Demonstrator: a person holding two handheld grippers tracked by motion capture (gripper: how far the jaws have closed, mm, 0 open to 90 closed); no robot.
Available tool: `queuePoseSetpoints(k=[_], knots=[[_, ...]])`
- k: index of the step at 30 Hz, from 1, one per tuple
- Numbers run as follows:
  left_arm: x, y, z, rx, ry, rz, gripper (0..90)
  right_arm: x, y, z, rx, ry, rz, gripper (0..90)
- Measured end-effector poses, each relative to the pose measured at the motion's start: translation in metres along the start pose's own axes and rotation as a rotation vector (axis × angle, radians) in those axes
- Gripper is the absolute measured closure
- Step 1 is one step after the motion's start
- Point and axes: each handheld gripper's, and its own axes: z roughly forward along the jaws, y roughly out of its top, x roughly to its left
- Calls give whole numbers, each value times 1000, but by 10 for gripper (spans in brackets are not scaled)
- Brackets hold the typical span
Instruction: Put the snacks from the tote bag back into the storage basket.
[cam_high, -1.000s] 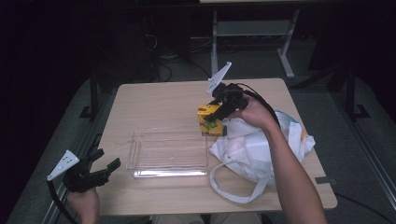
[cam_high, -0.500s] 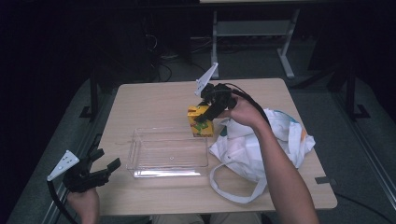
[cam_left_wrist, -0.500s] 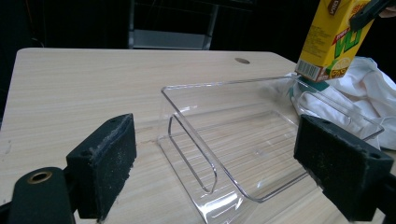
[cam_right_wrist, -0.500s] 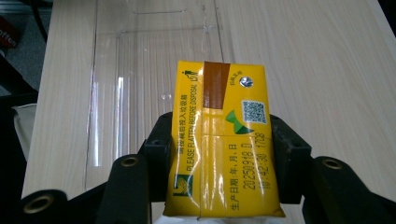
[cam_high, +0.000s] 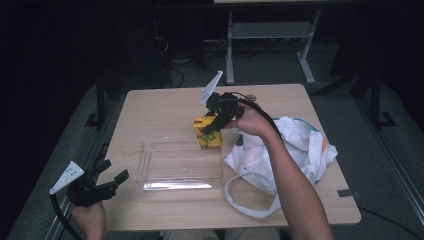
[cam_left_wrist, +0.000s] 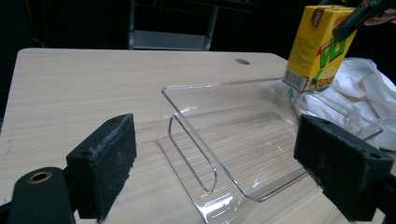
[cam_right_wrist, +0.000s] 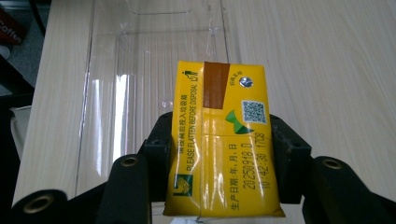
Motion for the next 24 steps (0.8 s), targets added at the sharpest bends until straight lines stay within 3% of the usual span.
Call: queuePoseSetpoints(k=[24], knots=[[1, 0, -1, -1, -1, -7, 124, -11, -6, 37, 15, 34, 20, 510]])
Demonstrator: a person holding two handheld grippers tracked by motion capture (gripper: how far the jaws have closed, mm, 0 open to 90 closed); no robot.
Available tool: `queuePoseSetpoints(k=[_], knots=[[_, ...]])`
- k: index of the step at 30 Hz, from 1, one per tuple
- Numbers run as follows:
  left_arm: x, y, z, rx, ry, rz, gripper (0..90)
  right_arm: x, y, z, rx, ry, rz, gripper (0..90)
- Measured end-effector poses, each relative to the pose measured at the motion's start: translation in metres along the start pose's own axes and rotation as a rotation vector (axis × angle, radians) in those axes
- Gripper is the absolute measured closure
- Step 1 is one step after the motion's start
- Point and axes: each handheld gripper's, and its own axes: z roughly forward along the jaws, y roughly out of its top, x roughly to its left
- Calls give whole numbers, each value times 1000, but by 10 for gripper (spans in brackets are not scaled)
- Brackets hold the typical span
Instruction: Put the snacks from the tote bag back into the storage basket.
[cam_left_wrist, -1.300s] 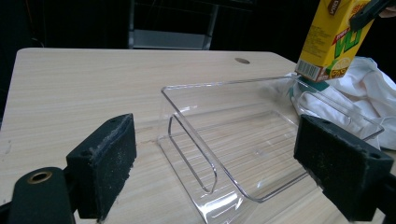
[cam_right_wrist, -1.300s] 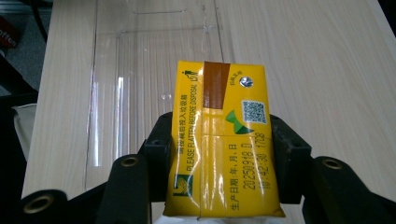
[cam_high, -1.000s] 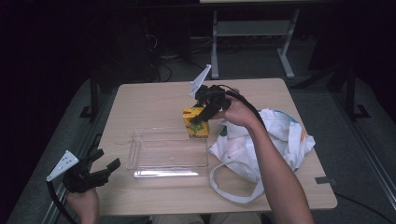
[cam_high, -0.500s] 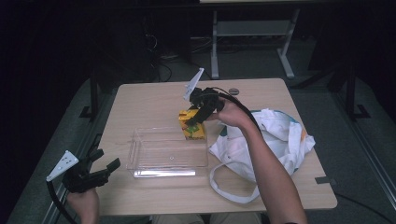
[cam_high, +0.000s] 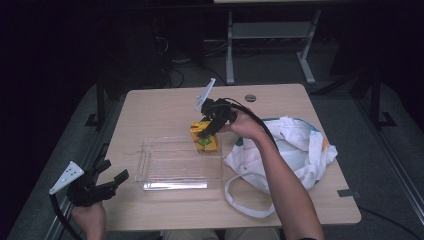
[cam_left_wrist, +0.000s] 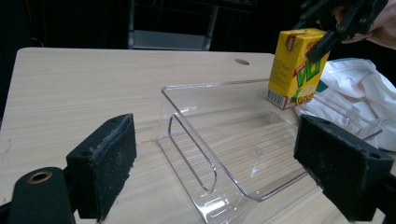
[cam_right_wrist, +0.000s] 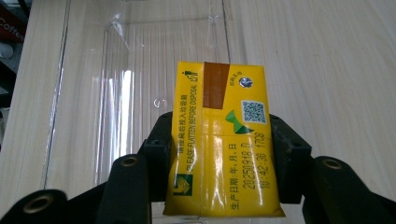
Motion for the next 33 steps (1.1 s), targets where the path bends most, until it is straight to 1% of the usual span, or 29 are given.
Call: queuePoseSetpoints(k=[7, 12, 18, 19, 21, 26, 27, 29, 33], knots=[[0, 0, 0, -2, -2, -1, 124, 0, -4, 9, -8, 15, 3, 509], [0, 0, 0, -3, -2, -3, 125, 0, -6, 17, 13, 17, -7, 509], [0, 0, 0, -9, -4, -9, 125, -1, -11, 22, 7, 27, 5, 509], [0, 0, 0, -1, -3, -1, 124, -1, -12, 23, 4, 26, 4, 509], [1, 0, 0, 1, -2, 2, 125, -2, -13, 24, 4, 27, 7, 509], [0, 0, 0, -5, -3, -7, 125, -2, -16, 27, 5, 27, 8, 508], [0, 0, 0, -2, -3, -3, 124, -2, -16, 28, 2, 29, 6, 508], [0, 0, 0, -6, -5, -7, 125, -1, -17, 29, 15, 23, 6, 508], [0, 0, 0, -6, -6, -6, 124, 0, -18, 32, 21, 16, -6, 508]])
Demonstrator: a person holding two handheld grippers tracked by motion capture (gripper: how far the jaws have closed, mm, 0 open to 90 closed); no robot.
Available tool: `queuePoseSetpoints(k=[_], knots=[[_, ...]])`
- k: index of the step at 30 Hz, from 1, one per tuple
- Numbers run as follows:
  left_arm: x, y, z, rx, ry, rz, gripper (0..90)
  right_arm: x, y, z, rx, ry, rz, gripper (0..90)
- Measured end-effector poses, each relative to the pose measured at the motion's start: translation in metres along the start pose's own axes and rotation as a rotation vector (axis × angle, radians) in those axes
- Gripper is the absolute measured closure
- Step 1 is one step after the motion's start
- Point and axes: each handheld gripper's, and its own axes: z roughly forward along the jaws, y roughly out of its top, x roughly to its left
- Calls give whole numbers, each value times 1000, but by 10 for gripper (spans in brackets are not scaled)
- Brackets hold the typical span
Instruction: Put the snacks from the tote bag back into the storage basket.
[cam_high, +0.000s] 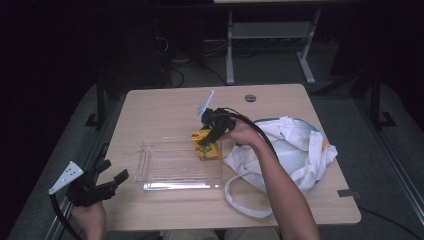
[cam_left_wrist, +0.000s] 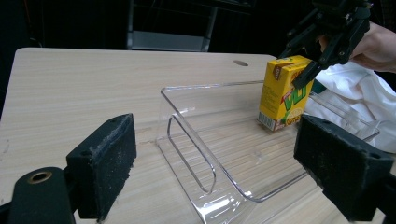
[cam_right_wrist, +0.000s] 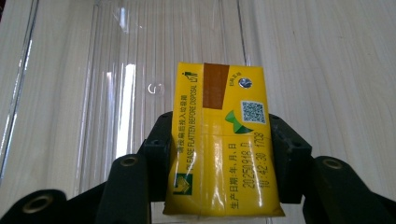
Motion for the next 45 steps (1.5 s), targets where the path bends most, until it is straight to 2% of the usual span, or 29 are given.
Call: queuePoseSetpoints(k=[9, 15, 26, 33, 40, 45], knots=[[0, 0, 0, -4, -4, -7, 125, 3, -12, -1, -21, -10, -30, 504], [-1, 0, 1, -3, -6, -4, 124, 3, -17, -2, 2, -14, -52, 501], [0, 0, 1, -7, -9, -15, 125, 2, -22, -3, 24, -12, -28, 488], [2, -1, 0, -14, -11, -24, 124, 5, -23, -4, 31, -13, -43, 481], [2, -1, 0, -15, -15, -30, 125, 5, -24, -3, 34, -15, -18, 428], [2, -1, 1, -15, -16, -31, 124, 6, -27, -5, 22, -17, -8, 425]])
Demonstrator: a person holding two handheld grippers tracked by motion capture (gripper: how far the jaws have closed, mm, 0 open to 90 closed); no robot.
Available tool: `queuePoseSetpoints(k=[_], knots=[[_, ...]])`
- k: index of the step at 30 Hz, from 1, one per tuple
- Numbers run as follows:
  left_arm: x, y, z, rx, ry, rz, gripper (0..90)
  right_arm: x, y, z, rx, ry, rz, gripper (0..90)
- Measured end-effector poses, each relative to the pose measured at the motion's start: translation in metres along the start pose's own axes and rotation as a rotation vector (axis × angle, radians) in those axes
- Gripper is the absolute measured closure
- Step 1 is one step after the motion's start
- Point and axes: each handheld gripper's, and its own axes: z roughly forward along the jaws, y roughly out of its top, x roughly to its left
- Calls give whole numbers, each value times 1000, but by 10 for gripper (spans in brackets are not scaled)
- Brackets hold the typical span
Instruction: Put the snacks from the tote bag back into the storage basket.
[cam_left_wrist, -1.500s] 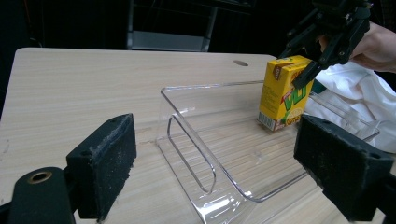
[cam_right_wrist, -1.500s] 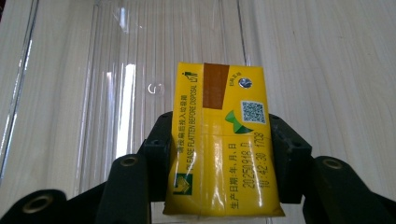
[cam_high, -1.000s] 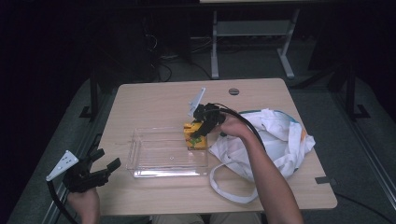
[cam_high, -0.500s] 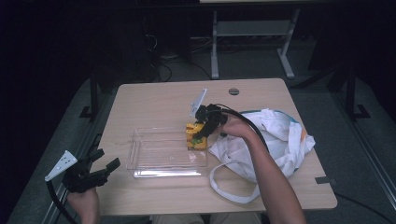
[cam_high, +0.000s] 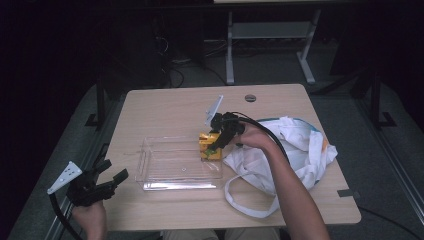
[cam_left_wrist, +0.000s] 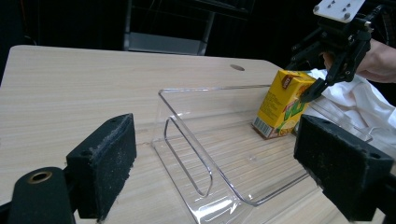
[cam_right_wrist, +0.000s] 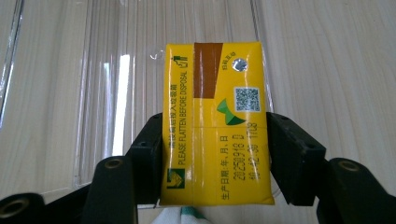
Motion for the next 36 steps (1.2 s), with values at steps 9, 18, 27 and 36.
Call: queuePoseSetpoints(k=[9, 18, 27, 36], knots=[[0, 0, 1, 4, -1, 4, 125, 1, -2, -6, -25, -9, 32, 392], [0, 0, 1, 5, -1, 2, 124, 2, -3, -11, -50, -9, 53, 361], [-1, 0, 2, 9, 1, 7, 124, 2, -4, -18, -66, -24, 63, 351], [-1, 0, 2, 10, 1, 8, 125, 3, -5, -25, -91, -29, 72, 345]])
